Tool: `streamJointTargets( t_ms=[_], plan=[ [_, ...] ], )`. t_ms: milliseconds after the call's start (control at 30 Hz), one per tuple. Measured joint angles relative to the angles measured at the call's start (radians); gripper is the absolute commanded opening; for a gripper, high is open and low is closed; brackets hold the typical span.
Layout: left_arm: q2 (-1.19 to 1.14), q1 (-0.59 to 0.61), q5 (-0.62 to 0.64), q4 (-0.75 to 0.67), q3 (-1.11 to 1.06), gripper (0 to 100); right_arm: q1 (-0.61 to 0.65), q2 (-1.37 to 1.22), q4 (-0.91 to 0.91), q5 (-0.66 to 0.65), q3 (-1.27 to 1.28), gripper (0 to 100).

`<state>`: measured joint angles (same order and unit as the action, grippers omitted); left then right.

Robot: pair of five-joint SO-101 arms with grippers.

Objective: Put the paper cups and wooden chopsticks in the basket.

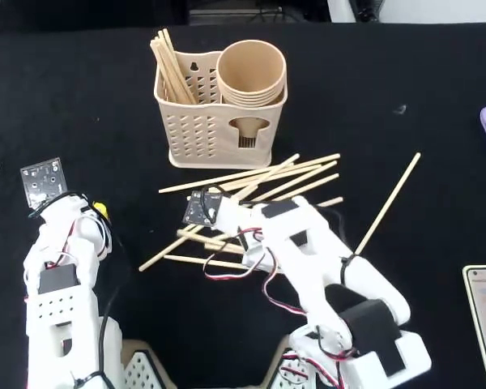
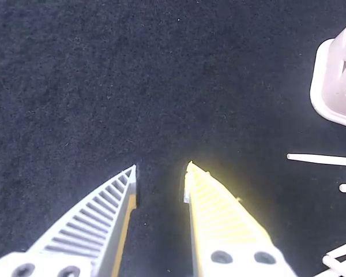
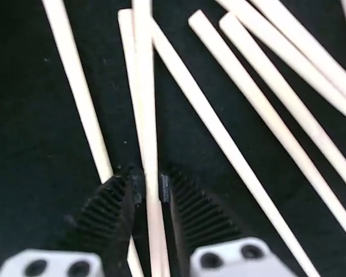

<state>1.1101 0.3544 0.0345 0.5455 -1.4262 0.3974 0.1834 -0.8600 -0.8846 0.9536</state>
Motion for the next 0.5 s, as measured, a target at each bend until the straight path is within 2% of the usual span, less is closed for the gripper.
streamJointTargets(
  t_ms=[200,400,500],
  plan=[
    [0.0,0.0,0.0,0.0,0.0,14,0.002,0.091,-0.011,0.0,0.025,1.1],
    [0.0,0.0,0.0,0.0,0.0,14,0.002,0.374,-0.152,0.0,0.025,1.1],
    [0.0,0.0,0.0,0.0,0.0,14,0.002,0.535,-0.198,0.051,0.025,1.1]
  ],
)
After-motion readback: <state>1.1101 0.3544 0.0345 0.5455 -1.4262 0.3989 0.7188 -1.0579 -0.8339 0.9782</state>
